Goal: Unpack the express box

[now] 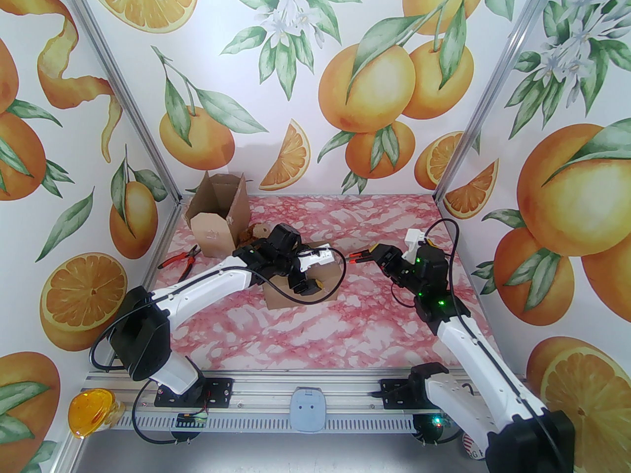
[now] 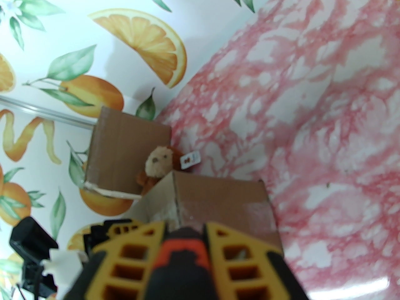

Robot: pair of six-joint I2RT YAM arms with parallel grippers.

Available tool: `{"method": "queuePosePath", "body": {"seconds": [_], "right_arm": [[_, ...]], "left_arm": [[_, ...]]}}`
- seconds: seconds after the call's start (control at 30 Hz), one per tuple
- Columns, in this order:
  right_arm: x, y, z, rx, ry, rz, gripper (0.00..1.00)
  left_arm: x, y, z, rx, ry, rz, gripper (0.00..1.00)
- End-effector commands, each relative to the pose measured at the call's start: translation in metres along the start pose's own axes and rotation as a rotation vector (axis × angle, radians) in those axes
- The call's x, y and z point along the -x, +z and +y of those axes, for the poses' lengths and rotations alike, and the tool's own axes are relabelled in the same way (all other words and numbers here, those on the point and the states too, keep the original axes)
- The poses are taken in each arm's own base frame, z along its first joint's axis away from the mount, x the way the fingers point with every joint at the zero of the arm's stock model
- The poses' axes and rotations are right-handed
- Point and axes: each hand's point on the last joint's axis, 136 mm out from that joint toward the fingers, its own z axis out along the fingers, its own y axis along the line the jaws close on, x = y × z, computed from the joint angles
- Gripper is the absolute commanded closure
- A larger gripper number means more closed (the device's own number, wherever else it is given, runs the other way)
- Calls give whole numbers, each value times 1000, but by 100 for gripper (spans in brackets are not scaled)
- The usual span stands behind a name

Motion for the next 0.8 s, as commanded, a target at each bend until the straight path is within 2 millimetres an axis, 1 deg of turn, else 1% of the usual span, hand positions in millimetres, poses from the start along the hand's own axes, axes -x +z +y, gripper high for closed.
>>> {"method": "queuePosePath", "body": {"seconds": [0.0, 0.1, 0.17, 0.23, 0.3, 0.4, 0.47, 0.53, 0.63, 0.77], "right_arm": [[16, -1, 21, 72, -47, -69, 100], [16, 3, 23, 89, -56, -59, 100], [11, 6, 22, 93, -49, -30, 100], [7, 5, 19, 92, -46, -18, 100], [8, -1, 17, 86, -52, -44, 100], [12, -9, 21, 96, -80, -79, 100], [12, -10, 23, 95, -100, -73, 100], [11, -9, 23, 88, -112, -65, 100], [9, -13, 21, 76, -120, -59, 100], [4, -23, 17, 40, -144, -50, 100]], "left_arm": [[6, -1, -17, -90, 11, -16, 17], [10, -4, -23, -122, 20, -33, 18], [11, -5, -23, -124, 25, -29, 17], [13, -7, -23, -124, 35, -26, 17], [16, -10, -25, -135, 56, -38, 16], [15, -14, -33, -172, 83, -46, 17], [16, -20, -46, -233, 114, -77, 17], [17, -24, -53, -253, 138, -108, 18], [16, -27, -56, -255, 145, -110, 18], [15, -30, -58, -258, 160, -114, 19]]}}
